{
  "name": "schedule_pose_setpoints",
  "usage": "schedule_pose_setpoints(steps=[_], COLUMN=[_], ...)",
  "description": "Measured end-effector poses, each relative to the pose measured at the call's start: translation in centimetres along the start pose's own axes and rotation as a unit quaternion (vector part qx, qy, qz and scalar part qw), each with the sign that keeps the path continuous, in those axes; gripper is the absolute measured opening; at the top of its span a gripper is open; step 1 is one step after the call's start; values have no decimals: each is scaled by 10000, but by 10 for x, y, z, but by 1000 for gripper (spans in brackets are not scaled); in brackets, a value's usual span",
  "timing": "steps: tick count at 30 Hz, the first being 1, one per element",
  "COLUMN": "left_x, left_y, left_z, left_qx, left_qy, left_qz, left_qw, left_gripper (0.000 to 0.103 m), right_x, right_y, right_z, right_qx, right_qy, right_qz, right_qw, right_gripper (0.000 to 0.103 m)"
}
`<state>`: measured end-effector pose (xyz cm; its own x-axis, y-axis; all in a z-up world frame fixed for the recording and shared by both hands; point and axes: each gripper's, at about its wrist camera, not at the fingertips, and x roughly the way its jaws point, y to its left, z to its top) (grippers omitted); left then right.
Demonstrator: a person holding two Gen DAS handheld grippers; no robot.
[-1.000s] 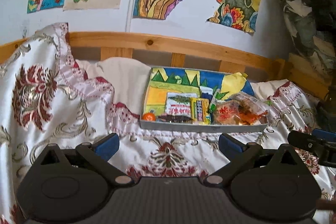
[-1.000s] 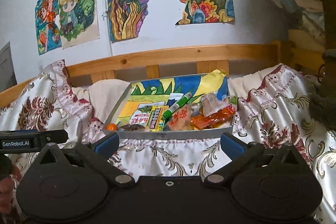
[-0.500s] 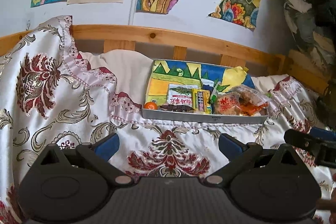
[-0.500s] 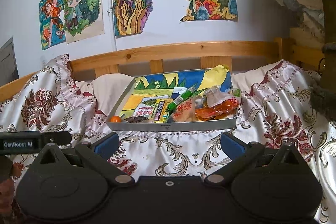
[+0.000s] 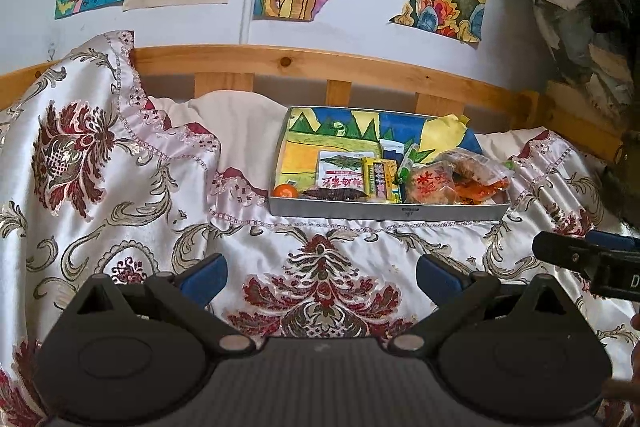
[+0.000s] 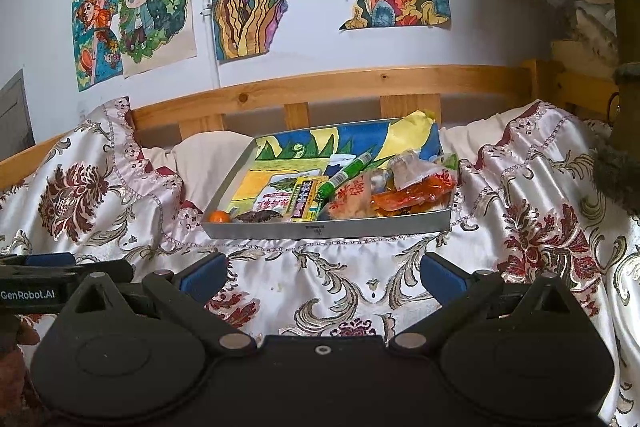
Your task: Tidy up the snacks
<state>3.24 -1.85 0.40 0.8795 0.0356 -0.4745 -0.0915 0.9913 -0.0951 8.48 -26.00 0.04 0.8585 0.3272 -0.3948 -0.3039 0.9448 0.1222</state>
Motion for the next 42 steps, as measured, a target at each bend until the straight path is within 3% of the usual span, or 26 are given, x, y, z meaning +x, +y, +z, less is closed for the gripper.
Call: schedule_pose_setpoints(steps=[42], left_x=[-3], left_y=[-1], left_z=[-2], left_qx=[-35], left_qy=[41], left_qz=[-90], left_qw=[9999], left_gripper=[102], right_x=[3], right_y=[1], right_z=[-5], right_qx=[23], right_qy=[137], right_qz=[55], right_qw=[9999], right_gripper=[102])
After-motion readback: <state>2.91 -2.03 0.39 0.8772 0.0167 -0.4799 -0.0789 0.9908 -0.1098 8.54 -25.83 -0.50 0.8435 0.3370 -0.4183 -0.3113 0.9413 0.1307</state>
